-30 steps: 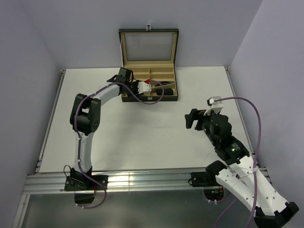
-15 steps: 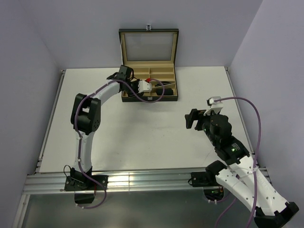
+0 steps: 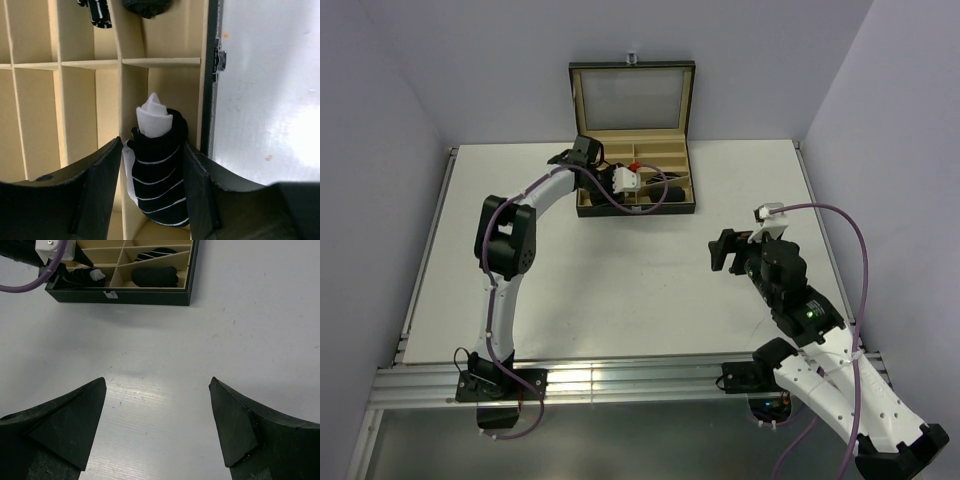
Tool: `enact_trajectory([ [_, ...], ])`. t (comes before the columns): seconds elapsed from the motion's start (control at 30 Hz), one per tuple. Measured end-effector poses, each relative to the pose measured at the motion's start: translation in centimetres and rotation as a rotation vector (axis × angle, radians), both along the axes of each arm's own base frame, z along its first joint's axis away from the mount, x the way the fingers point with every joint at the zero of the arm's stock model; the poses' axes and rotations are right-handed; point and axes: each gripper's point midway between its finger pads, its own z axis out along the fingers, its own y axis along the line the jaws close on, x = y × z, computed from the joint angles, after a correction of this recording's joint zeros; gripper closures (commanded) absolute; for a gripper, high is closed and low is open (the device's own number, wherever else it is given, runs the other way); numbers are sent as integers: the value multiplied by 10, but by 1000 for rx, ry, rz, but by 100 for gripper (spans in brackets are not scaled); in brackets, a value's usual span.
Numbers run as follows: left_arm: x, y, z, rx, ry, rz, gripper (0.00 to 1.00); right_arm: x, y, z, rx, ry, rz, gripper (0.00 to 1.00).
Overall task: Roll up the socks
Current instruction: Place the sock in the storage box, then reset both arms
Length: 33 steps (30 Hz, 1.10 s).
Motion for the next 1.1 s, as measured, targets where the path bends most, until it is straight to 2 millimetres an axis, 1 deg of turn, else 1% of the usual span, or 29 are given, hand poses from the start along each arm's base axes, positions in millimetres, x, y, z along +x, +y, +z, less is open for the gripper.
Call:
enact_trajectory([
  [0.17, -10, -1, 2, -4, 47, -15, 39, 0, 0, 0, 0, -1, 0, 9],
  [0.2, -12, -2, 1, -7, 56, -17, 34, 0, 0, 1, 1, -2, 0, 9],
  [0.23, -12, -2, 1, -10, 58, -20, 32, 0, 0, 1, 2, -3, 0, 9],
  [0.53, -13, -3, 5, -26, 66, -10, 27, -3, -1, 7, 13, -24, 1, 9],
  [0.67, -16, -5, 14, -49, 71, -13, 25, -3, -1, 7, 14, -26, 1, 9],
  [0.97, -39, -14, 40, -122, 133, -48, 19, -4, -3, 10, 19, -38, -6, 9],
  [1.03, -41, -18, 57, -167, 137, -43, 17, -5, -7, 15, 25, -56, -20, 8],
  [1.1, -41, -21, 82, -231, 128, -7, 14, -6, -11, 19, 29, -76, -40, 5],
])
